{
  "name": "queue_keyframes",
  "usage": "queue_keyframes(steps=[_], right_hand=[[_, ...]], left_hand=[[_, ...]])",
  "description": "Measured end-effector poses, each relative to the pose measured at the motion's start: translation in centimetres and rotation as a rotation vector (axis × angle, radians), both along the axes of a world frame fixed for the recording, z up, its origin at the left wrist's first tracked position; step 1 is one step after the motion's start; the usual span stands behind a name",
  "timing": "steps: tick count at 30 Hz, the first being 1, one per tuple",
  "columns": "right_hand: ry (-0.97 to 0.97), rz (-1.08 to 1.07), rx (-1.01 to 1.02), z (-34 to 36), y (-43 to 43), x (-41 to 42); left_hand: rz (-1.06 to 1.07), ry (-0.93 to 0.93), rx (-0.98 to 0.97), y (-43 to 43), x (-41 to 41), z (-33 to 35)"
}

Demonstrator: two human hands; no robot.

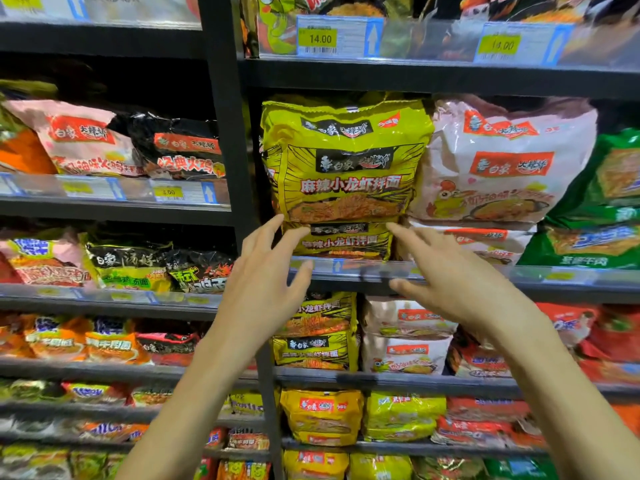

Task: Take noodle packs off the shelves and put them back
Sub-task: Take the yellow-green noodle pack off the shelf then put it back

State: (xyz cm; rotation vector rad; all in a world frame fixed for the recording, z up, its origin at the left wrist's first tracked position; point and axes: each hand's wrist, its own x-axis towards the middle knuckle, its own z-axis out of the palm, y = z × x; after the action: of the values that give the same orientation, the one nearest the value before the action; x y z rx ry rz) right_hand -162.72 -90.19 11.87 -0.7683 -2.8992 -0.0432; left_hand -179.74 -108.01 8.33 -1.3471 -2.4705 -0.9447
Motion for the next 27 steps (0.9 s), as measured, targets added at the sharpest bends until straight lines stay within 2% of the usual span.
queue_keyframes(steps=[3,6,12,20,27], right_hand=[[-0.113,-0.032,-0.019,0.0,-0.3,1.3],[-0.122,-0.046,-0.03,0.3,-0.7,3.5],[-0.146,-0.118,0.005,1.2,-0.9,10.5],[-0.154,-0.277,-0.011,1.5,-0.8,24.3],[-0.195,-0.413,-0.067,-0.1,-1.1,36.8]], left_hand=[[0.042,0.097,-0.176,-0.4,1.1,0.6],[0.037,0.162,-0.356,-0.2,2.9,1.5],[-0.024,0.231,-0.347,1.5,8.8,3.4],[-0.152,0.312,-0.517,5.7,21.0,4.4],[-0.295,0.366,-0.552,8.4,32.3,3.2]])
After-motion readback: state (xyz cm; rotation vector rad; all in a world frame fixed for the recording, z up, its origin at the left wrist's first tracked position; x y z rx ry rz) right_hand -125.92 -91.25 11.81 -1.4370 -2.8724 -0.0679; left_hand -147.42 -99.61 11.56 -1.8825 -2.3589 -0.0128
